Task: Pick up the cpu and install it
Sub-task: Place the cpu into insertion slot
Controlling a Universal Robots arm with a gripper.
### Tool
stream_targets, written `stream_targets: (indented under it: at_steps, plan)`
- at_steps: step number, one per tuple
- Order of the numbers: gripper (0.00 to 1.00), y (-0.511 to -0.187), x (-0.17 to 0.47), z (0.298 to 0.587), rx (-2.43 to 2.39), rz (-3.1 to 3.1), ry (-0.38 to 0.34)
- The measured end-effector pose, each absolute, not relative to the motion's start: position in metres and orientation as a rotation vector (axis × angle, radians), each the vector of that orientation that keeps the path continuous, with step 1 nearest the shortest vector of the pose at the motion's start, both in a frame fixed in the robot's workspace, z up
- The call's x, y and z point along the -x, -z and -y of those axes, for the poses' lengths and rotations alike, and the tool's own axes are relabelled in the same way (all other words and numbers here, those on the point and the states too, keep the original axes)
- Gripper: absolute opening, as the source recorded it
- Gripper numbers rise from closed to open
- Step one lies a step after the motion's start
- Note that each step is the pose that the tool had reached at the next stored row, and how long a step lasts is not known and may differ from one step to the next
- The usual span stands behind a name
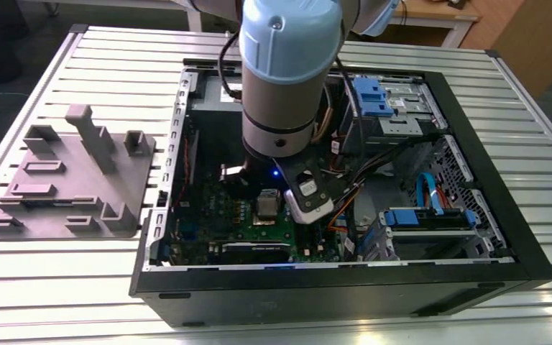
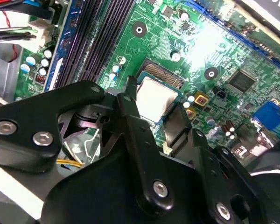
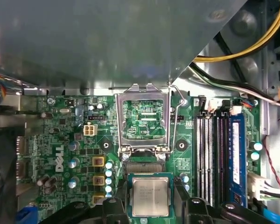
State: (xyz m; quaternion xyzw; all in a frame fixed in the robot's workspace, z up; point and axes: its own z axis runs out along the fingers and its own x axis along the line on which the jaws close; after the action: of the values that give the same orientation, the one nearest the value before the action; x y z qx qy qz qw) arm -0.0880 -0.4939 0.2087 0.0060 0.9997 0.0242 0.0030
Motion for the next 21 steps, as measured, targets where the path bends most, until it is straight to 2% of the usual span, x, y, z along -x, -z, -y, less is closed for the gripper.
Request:
stream_targets:
  at_steps: [21]
  plan:
    - [0.47,-0.193,0.092,0.494,-0.019,-3.135,-0.076]
